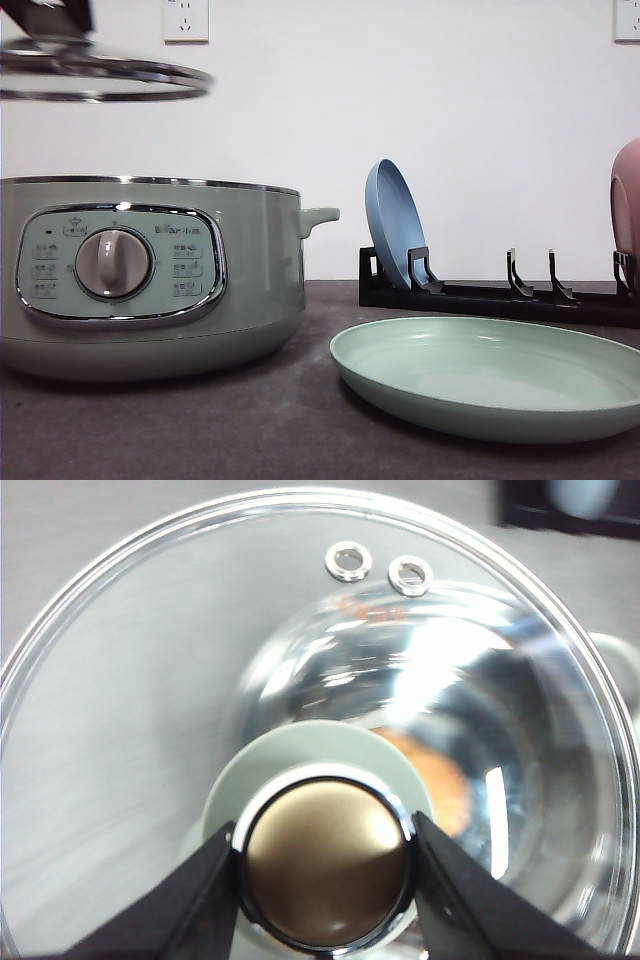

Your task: Transfer potato from steamer to green plate

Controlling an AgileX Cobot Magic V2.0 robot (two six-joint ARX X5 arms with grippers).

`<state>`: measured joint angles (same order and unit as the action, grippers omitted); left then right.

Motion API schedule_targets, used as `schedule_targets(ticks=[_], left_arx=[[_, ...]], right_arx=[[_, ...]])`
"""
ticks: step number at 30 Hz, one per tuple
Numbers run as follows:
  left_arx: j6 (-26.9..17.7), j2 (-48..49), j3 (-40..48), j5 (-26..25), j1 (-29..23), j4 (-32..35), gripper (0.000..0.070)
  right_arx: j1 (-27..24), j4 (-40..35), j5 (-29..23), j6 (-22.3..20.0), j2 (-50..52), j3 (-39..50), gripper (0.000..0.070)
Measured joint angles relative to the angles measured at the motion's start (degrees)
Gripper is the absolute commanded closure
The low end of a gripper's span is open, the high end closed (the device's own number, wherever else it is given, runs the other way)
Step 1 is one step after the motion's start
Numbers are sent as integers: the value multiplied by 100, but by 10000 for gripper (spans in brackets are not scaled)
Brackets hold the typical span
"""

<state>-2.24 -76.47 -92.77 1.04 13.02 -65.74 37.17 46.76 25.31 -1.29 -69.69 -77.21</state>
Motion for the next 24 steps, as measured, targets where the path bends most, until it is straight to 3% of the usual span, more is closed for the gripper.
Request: schedule_targets(ticks=[5, 17, 22, 24], left_arx=[[0, 241, 0, 310, -454, -236, 691], [0, 256, 0, 335, -1103, -535, 691], [0, 256, 0, 330, -1147, -534, 691], [0, 256, 0, 330, -1172, -532, 691]], right_arx=[[0, -83, -1, 27, -8, 0, 366], [2, -183, -1, 165, -271, 0, 363], [123, -394, -7, 287, -549, -58, 281], [199, -374, -17, 319, -816, -270, 280]])
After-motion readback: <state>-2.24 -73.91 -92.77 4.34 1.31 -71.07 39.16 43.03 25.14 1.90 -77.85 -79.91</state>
